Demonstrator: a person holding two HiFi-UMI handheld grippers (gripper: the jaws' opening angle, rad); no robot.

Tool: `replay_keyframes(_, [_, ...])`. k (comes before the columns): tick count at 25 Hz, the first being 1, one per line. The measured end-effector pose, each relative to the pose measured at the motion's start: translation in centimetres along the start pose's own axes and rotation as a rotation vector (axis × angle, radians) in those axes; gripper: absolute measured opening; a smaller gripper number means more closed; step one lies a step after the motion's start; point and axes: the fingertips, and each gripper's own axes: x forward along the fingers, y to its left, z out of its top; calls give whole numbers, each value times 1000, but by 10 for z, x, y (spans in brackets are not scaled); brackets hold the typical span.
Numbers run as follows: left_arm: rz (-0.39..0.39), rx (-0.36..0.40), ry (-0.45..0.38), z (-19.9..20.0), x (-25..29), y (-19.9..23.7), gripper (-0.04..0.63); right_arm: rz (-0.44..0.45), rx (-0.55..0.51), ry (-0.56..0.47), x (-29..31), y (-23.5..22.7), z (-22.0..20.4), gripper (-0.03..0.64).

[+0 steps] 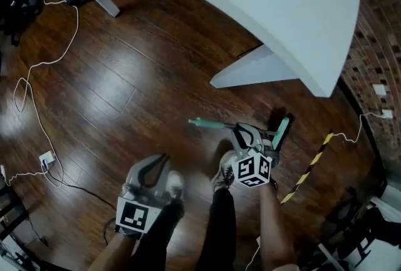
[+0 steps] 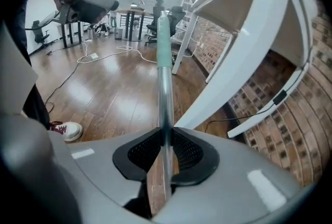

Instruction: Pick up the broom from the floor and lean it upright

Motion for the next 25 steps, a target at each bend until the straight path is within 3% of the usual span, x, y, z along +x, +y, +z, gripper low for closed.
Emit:
replay_keyframes(13, [-43,32,-28,84,44,-96,20,-233,364,-175,-109,-136,5,87])
replay_keyframes(25, [5,-21,-15,139,83,-109,20,-228,570,-304,-95,-247,45,89])
